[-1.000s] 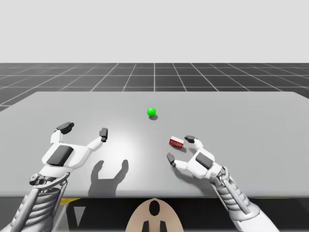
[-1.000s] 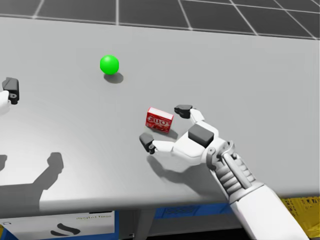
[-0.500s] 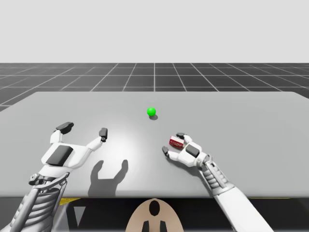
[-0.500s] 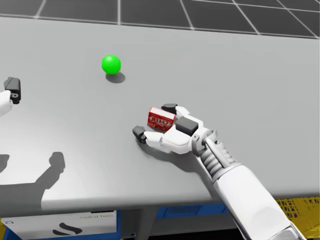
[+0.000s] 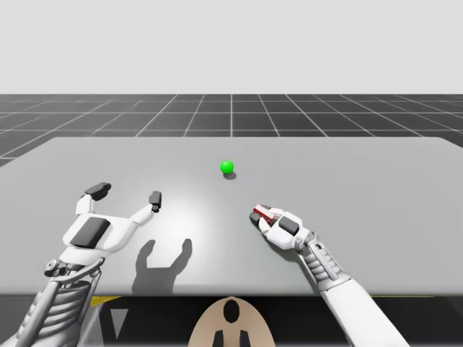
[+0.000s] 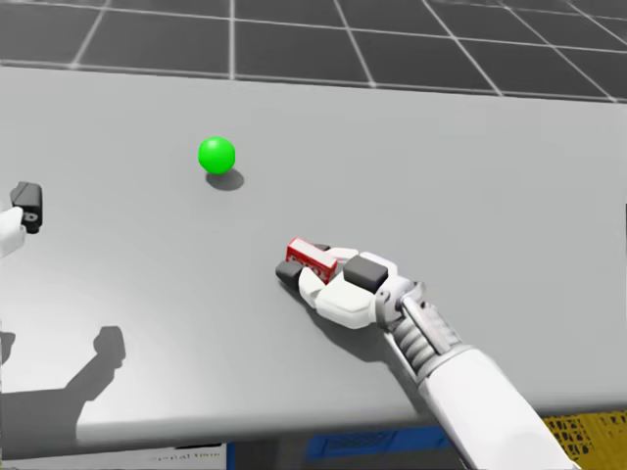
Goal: Watch the red light. When it turns green, pick up the object.
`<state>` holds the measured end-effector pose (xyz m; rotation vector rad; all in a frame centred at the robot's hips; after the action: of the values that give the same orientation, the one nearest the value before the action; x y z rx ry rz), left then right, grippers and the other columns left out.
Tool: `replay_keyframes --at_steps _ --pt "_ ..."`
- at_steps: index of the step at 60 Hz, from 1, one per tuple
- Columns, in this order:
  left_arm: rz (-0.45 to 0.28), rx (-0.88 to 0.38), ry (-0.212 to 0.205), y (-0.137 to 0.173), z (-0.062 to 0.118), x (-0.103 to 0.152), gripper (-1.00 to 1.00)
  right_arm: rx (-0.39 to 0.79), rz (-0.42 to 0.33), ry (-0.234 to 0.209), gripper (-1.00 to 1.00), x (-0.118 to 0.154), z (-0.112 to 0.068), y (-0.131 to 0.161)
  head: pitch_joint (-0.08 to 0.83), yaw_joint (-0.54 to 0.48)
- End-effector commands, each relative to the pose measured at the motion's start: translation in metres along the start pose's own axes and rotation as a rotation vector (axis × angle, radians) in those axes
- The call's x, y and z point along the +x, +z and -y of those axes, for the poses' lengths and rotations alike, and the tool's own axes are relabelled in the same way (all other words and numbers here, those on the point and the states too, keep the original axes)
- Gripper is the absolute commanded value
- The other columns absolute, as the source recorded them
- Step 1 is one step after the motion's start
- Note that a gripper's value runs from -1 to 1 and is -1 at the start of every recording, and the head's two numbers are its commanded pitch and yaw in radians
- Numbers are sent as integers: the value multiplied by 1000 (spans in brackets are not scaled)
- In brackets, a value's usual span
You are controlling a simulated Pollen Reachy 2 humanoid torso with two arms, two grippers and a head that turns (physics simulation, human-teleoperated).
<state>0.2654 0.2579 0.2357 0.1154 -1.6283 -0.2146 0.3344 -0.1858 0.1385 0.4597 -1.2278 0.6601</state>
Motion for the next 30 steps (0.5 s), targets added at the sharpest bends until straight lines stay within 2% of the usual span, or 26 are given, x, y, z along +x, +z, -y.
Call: replay_keyframes --at_steps 1,8,18,30 --pt "0 0 -1 0 0 0 -1000 12 -11 -5 1000 -7 -2 1 542 -178" --pt "-1 0 -1 0 0 0 -1000 16 -13 -3 997 -8 -3 1 438 -184" --pt "-1 -1 0 0 0 -1 -1000 24 -6 -2 981 -6 -5 3 364 -192" --pt "-2 -1 0 -1 0 -1 -1000 38 97 -22 995 34 -13 19 340 -188"
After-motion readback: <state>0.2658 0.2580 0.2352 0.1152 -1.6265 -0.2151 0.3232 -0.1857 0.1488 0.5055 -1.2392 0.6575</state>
